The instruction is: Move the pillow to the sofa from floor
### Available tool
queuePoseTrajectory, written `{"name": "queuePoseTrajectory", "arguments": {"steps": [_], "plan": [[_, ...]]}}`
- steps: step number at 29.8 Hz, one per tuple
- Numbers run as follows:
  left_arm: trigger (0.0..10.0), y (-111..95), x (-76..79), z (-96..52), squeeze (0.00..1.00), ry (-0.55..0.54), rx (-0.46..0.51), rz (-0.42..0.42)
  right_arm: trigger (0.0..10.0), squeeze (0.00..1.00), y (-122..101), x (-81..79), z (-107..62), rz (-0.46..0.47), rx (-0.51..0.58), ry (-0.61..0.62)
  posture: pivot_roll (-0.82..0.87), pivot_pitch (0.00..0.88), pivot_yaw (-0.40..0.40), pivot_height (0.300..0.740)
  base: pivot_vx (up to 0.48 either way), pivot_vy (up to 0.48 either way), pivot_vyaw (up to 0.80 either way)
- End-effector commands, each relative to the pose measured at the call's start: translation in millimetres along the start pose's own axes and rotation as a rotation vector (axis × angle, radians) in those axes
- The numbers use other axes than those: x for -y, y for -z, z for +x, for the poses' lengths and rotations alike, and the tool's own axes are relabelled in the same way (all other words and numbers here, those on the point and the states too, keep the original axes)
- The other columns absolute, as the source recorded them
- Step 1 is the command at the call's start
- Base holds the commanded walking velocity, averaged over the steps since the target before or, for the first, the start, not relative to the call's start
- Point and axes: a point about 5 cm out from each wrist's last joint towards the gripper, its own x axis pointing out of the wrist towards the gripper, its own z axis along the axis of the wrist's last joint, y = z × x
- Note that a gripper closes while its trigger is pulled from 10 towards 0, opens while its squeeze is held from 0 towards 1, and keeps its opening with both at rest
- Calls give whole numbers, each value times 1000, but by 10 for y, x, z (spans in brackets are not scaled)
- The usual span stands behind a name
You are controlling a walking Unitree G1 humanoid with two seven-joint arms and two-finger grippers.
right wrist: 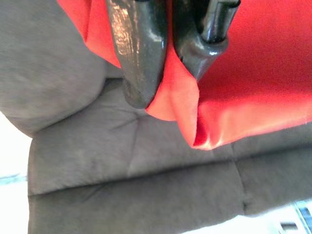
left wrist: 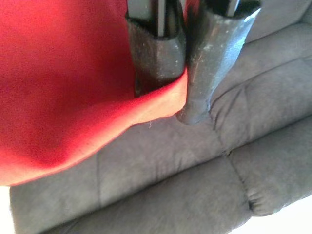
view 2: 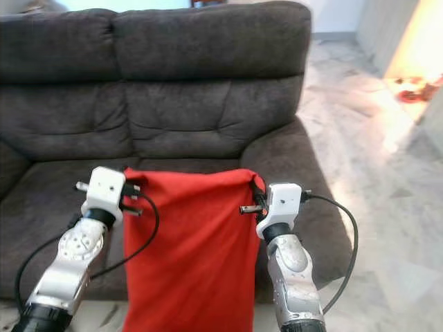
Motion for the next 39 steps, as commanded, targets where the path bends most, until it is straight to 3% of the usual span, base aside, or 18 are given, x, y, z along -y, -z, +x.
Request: {"name": "queuePoseTrajectory", "arguments": {"steps": [1,5,37,39], "plan": [[10000,-173,-134,42,0,-46,70,-8,10000,0,-319,-90,77,-25,143,-42,57,129,71,740,304,0,0],[10000,-304,-258,94,0,-80,106,8,10000,0,-580,-168,142,-29,232,-85,48,126,74,740,313,0,0],[10000,-304,-258,94,0,-80,106,8,10000,0,-580,-168,142,-29,232,-85,48,126,74,740,319,0,0],[10000,-635,-659,168,0,-230,202,41,10000,0,-789,-472,103,-57,312,-301,49,129,69,740,334,0,800]]}}
